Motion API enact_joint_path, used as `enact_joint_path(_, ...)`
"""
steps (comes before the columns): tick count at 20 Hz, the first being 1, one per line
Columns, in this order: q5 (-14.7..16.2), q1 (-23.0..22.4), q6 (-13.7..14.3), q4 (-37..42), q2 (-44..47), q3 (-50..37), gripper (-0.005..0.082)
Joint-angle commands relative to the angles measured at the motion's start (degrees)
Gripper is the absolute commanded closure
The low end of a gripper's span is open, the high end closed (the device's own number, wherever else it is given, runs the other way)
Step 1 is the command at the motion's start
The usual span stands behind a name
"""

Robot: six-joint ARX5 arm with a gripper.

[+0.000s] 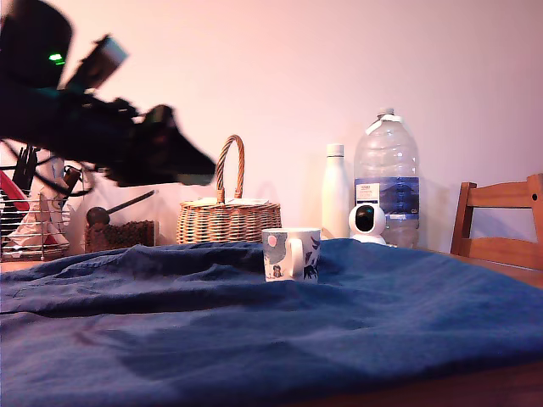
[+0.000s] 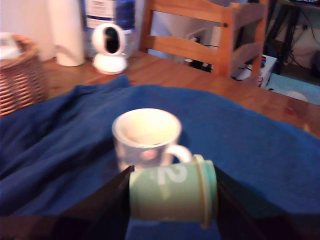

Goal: Pick up the coffee capsules on the table and drop them inside the coffee cup

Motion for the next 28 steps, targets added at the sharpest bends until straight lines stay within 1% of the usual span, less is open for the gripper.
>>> enact_joint_path(1,-1.36,-0.72,0.28,0.63,0.20,2.03,0.0657)
enact_joint_path(4,-1.66,-1.75,0.26,-0.46,1.62,4.57,0.0657)
enact_joint_path(13,-1.75,-3.89,0.28,-13.57,10.14,19.06,0.0657)
enact_joint_path(18,-3.30,-4.90,0.42,-21.70,14.82,27.69,0.0657)
enact_joint_path(19,-3.74,-5.20,1.36,-23.19,15.72,29.27,0.0657)
enact_joint_path(21,-4.17,-5.66,1.79,-26.34,17.75,32.79,0.0657)
enact_joint_path(26,-6.08,-6.86,1.81,-33.94,22.99,41.55,0.0657)
enact_joint_path(28,-6.27,-7.13,1.99,-37.05,25.49,44.81,0.0657)
